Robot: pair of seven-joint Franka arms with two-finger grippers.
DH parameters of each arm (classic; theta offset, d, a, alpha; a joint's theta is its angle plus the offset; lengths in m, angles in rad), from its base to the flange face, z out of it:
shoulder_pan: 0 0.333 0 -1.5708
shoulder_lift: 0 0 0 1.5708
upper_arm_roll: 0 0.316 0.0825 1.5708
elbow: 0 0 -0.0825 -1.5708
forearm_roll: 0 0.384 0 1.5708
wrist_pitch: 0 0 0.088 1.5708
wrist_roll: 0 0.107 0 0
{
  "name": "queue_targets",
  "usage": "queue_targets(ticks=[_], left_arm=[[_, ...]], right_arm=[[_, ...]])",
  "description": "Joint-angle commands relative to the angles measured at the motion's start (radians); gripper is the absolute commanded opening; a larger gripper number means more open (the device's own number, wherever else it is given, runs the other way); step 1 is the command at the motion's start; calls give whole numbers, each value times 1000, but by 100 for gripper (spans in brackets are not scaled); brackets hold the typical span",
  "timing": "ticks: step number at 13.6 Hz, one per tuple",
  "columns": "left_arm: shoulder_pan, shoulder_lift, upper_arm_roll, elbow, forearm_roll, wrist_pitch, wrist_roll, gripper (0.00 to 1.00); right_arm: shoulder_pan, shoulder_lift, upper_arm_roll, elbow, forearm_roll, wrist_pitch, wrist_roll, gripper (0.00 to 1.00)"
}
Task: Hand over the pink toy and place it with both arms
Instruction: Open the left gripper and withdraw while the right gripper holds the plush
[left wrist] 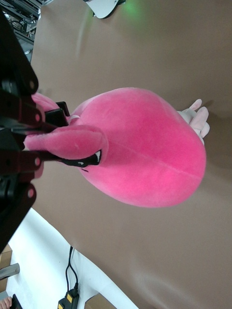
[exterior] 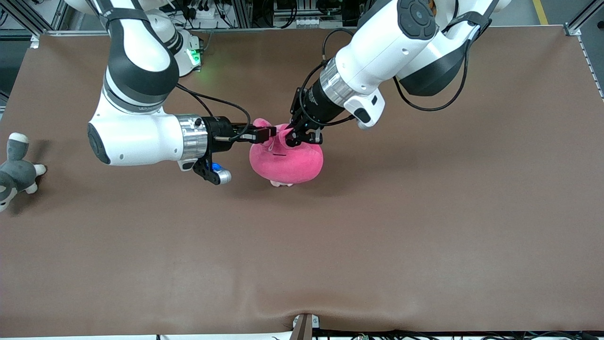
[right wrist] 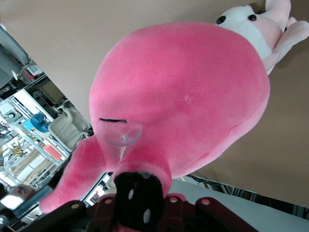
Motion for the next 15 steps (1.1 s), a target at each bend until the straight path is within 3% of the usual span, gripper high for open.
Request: queue_targets(ticks=[1, 6, 10, 13, 15], left_arm=[[13, 3, 5, 25, -22, 0, -3, 100], [166, -43, 3, 25, -13, -140, 184, 100], [327, -66, 6, 22, -8, -305, 660, 100], [408, -80, 11, 19, 0, -374, 862, 100], [459, -89, 10, 20, 71, -434, 1042, 100]], right_arm=[[-40, -1, 6, 3, 46, -28, 6, 0], [-170, -1, -2, 3, 51, -236, -100, 0], [-307, 36, -46, 0, 36, -439, -287, 0], [-392, 94, -75, 2, -8, -528, -416, 0], [-452, 145, -75, 2, -32, -559, -512, 0]])
